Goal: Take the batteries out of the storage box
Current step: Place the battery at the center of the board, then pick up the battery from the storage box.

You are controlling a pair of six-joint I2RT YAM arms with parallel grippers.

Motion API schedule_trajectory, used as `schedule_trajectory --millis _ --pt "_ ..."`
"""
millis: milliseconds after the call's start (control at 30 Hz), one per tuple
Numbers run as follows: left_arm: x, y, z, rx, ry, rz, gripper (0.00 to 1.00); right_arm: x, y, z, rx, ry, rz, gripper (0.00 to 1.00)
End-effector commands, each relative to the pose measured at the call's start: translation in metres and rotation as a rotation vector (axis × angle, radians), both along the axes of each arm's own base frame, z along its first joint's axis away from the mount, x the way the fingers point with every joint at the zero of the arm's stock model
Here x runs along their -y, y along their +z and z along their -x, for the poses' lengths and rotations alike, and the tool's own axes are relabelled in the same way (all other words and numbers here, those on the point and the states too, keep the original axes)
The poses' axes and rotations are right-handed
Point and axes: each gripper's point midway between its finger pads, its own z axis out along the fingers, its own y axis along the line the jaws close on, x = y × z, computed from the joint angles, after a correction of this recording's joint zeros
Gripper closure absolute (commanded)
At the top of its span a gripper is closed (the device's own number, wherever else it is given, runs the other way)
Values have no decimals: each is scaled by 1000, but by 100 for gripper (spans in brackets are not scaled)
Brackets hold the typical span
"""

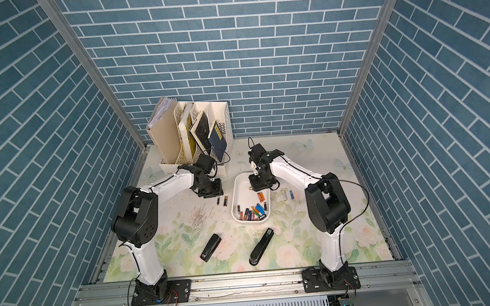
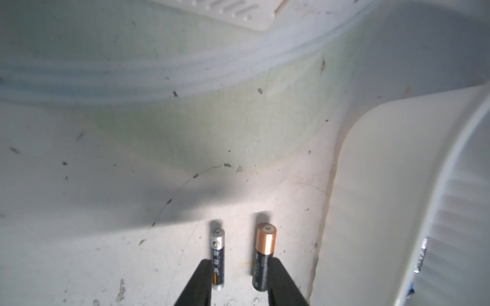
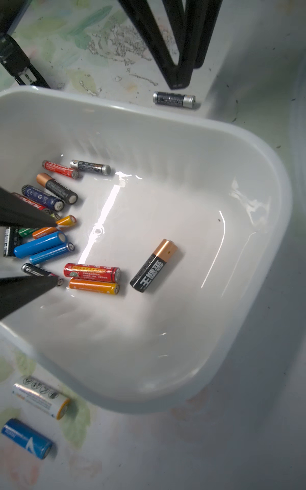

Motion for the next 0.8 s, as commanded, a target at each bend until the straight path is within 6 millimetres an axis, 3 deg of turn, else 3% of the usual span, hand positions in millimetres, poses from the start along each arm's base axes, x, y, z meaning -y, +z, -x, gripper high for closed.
schedule_trajectory --millis 0,433,767 --pt "4 19 -1 24 5 21 60 7 -28 8 -39 -33 91 67" --pt "2 11 6 11 4 24 59 9 -52 5 -63 -34 194 68" --pt "-1 8 11 4 6 21 59 -11 -61 14 -95 21 159 72"
